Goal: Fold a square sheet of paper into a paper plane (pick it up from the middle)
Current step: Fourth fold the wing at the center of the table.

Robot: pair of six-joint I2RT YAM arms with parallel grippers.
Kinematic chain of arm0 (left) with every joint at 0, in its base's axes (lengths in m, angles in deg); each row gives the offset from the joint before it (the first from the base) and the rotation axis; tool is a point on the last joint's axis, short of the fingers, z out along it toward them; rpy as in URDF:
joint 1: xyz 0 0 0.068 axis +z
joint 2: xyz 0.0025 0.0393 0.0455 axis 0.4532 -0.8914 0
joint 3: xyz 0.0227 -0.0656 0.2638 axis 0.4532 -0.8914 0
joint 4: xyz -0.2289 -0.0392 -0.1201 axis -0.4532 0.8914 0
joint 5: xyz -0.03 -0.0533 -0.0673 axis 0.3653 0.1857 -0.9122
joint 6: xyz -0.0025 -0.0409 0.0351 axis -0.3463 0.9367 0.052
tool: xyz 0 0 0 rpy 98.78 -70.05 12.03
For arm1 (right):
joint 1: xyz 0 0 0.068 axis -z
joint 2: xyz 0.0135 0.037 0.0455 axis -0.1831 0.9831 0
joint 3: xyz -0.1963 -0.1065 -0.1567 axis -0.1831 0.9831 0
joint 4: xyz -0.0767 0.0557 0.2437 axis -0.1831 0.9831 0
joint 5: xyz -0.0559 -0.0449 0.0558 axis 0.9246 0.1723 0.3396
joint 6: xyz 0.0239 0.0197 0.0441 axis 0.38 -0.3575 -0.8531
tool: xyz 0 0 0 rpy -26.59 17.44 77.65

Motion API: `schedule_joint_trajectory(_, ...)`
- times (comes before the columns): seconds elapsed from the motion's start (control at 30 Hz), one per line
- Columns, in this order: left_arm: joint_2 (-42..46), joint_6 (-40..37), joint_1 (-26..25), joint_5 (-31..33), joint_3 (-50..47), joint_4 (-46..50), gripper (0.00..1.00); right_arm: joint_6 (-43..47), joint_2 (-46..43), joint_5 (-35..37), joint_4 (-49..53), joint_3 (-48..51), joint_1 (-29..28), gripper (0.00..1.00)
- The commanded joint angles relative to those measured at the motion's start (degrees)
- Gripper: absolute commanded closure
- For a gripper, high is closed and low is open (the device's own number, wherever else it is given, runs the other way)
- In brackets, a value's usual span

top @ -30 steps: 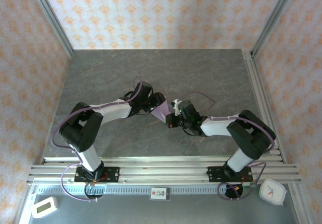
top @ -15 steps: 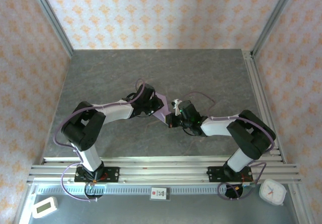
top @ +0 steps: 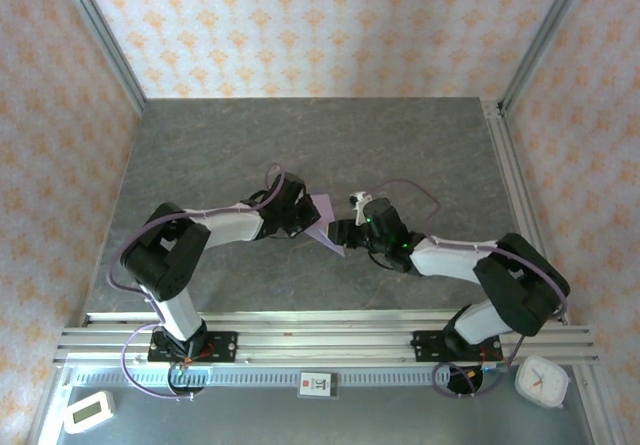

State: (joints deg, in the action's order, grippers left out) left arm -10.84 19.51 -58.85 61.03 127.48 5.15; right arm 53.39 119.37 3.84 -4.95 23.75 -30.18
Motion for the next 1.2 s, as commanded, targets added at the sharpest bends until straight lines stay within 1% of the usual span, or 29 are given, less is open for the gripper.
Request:
schedule_joint_trajectory(0.0, 2.9, 5.0, -0.4, 0.4, -1.8, -1.4, 1.0, -0.4, -0.9, 4.4, 1.8, 1.2, -1.1, 0.55)
schedule_joint_trajectory(0.17, 4.0, 8.0, -0.7, 0.6, -3.1, -1.8, 1.0, 1.5, 0.8, 7.8, 4.2, -0.4, -4.5, 0.51)
schedule_joint_trajectory(0.33, 4.4, 9.7, -0.9, 0.3, -3.6, -2.3, 1.0, 4.0, 3.5, 12.0, 6.7, -3.3, -7.4, 0.51)
schedule_joint_trajectory(0.7, 4.1, 10.8, -0.8, -0.4, -3.5, -3.3, 1.0, 7.4, 8.1, 19.7, 9.3, -6.8, -10.6, 0.51)
schedule_joint_trajectory(1.0, 4.3, 11.2, -0.9, -1.0, -3.3, -3.5, 1.0, 7.5, 10.0, 22.5, 9.6, -6.6, -11.3, 0.57)
schedule_joint_trajectory(1.17, 4.4, 11.4, -0.9, -1.1, -3.6, -3.8, 1.0, 7.0, 10.6, 22.5, 9.0, -6.2, -11.3, 0.66)
